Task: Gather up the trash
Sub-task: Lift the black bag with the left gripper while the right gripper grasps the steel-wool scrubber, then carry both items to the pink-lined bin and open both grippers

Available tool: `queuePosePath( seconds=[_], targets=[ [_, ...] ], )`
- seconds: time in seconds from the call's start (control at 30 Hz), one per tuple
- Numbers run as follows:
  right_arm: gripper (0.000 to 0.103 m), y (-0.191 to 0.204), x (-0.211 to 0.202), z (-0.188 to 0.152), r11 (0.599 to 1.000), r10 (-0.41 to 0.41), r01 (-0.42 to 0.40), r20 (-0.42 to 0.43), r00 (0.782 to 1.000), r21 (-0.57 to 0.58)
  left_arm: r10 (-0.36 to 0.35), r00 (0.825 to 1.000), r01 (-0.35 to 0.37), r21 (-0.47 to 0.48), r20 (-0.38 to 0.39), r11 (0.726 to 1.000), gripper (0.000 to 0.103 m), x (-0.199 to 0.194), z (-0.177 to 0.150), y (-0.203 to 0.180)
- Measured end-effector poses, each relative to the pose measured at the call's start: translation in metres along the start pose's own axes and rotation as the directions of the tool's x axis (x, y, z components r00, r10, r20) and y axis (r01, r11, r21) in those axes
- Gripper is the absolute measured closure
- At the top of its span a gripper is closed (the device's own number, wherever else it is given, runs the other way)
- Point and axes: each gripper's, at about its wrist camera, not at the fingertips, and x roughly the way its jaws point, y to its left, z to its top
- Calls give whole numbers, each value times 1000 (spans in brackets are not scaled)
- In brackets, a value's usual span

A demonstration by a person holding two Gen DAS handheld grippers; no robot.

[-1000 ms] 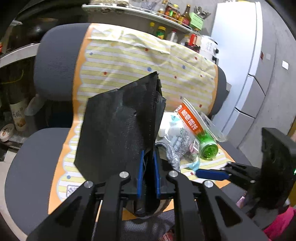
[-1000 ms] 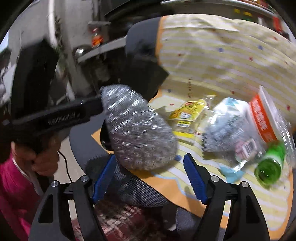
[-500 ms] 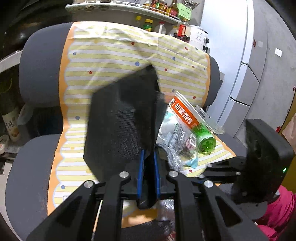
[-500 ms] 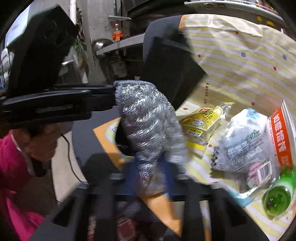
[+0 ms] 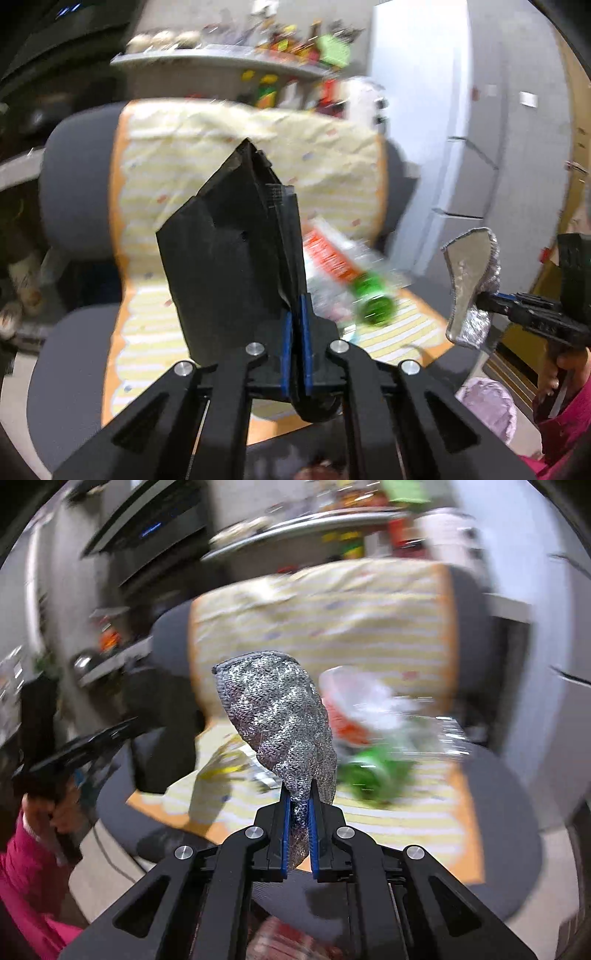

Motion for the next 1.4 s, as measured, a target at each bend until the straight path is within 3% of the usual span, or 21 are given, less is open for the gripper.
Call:
queuePosePath(
  seconds=[0.13, 0.2, 0.3, 0.43, 0.5, 0.6, 0.63, 0.67, 0.73, 0.77, 0.8, 0.9, 1.0, 1.03, 1.07, 1.13, 1.23, 1.3, 1.4],
  targets=[
    [94, -23, -55, -7, 990, -124, 120, 55, 991, 69, -118, 992, 114, 83, 49, 990, 100, -16, 14, -50],
    [94, -34, -79, -13, 978, -191, 185, 63, 980, 99, -211, 976, 205, 113, 51, 972, 100, -20, 19, -78],
    [94, -51, -112, -30, 944, -305, 296, 47, 951, 145, -344, 939, 336, 167, 21, 927, 100, -16, 19, -126],
    [93, -79, -154, -58, 885, -415, 399, 16, 910, 240, -495, 866, 497, 233, -73, 836, 100, 2, 7, -200],
    [93, -95, -174, -74, 847, -464, 443, 3, 886, 295, -590, 793, 608, 248, -152, 754, 100, 11, -4, -237],
    [92, -117, -204, -91, 788, -530, 492, 1, 848, 370, -696, 648, 761, 217, -309, 612, 100, 33, -26, -288],
    [91, -124, -214, -97, 764, -554, 509, 1, 832, 396, -710, 613, 788, 200, -348, 583, 100, 38, -33, -299],
    [90, -128, -219, -101, 748, -570, 520, -2, 822, 412, -727, 544, 833, 164, -419, 529, 100, 49, -45, -315],
    [90, -140, -231, -110, 716, -595, 535, -9, 804, 448, -728, 482, 863, 122, -487, 490, 100, 64, -62, -331],
    [90, -144, -235, -114, 707, -600, 537, -12, 800, 459, -723, 421, 887, 82, -547, 454, 100, 76, -74, -343],
    [90, -149, -237, -120, 696, -606, 541, -19, 795, 472, -716, 395, 894, 62, -575, 443, 100, 83, -82, -350],
    [90, -161, -235, -128, 682, -604, 544, -42, 796, 490, -668, 367, 893, 45, -648, 447, 100, 105, -106, -365],
    [90, -171, -230, -133, 672, -599, 548, -70, 798, 498, -620, 373, 881, 53, -690, 471, 97, 127, -121, -374],
    [90, -175, -228, -136, 668, -597, 550, -79, 798, 502, -600, 394, 867, 66, -696, 493, 90, 133, -125, -380],
    [90, -178, -226, -138, 664, -595, 551, -89, 799, 505, -579, 415, 853, 78, -702, 517, 77, 141, -129, -382],
    [90, -183, -222, -142, 656, -598, 563, -109, 794, 502, -561, 439, 833, 84, -702, 546, 67, 154, -131, -383],
    [90, -188, -213, -150, 650, -594, 579, -146, 791, 492, -563, 437, 824, 61, -702, 563, 66, 163, -136, -385],
    [90, -190, -204, -157, 649, -580, 580, -173, 796, 493, -566, 449, 816, 58, -691, 576, 66, 163, -133, -379],
    [90, -192, -191, -164, 654, -555, 573, -201, 807, 495, -563, 493, 792, 73, -663, 606, 64, 165, -124, -367]
  ],
)
